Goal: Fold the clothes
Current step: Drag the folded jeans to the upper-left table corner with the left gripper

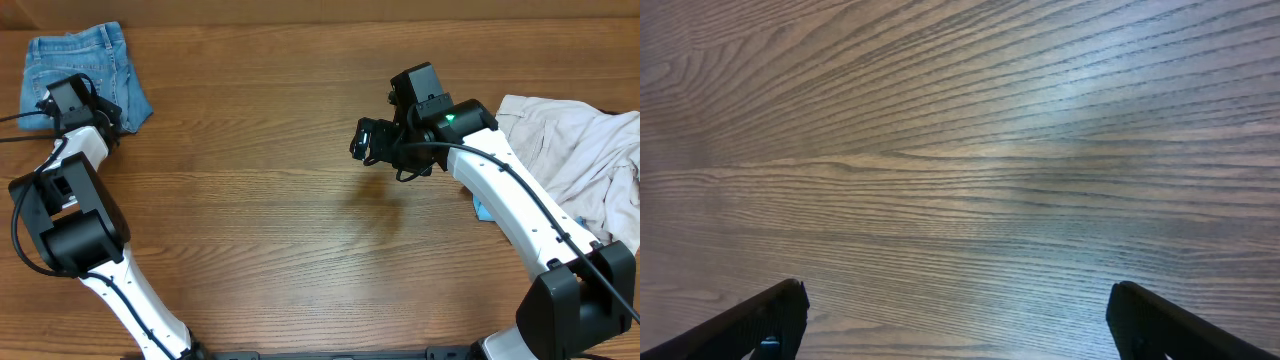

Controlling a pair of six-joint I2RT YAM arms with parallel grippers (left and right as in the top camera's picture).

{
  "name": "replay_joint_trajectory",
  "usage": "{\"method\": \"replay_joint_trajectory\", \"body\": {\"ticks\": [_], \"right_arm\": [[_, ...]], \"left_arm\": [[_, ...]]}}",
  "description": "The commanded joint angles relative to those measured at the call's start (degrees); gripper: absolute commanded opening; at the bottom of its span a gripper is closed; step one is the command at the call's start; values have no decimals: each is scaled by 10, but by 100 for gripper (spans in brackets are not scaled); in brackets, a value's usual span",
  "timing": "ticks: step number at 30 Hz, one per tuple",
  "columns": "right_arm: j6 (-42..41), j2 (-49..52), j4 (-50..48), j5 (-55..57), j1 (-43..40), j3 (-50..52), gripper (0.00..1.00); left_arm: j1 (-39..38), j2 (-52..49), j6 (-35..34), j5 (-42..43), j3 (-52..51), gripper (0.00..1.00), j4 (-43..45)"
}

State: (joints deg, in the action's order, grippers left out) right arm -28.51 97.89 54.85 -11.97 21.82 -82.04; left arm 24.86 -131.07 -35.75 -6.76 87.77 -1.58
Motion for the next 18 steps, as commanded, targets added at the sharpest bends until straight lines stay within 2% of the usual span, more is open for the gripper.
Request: {"method": "replay_joint_trajectory", "body": {"ticks": [1,10,11,14,15,16,17,18], "right_arm": [[-2,1,-3,4,0,3,100],[-2,1,-3,4,10,3,100],[-2,1,-3,4,10,3,100],[-2,1,-3,4,10,3,100],[-2,1,-3,4,10,3,100],[-2,1,-1,4,10,3,100],[-2,1,2,4,10,3,100],[-2,1,6,4,10,3,100]], "left_arm": [[17,-28,63,40,-2,4,11],[17,-28,167,168,-2,4,-1],[17,-28,168,168,-2,8,-9],[18,-28,169,168,-2,54,-33],[18,-27,169,169,-1,83,-44],[18,-23,168,169,-1,85,-59],[19,-18,158,168,-1,98,-73],[19,-12,147,165,-1,100,-85]]}}
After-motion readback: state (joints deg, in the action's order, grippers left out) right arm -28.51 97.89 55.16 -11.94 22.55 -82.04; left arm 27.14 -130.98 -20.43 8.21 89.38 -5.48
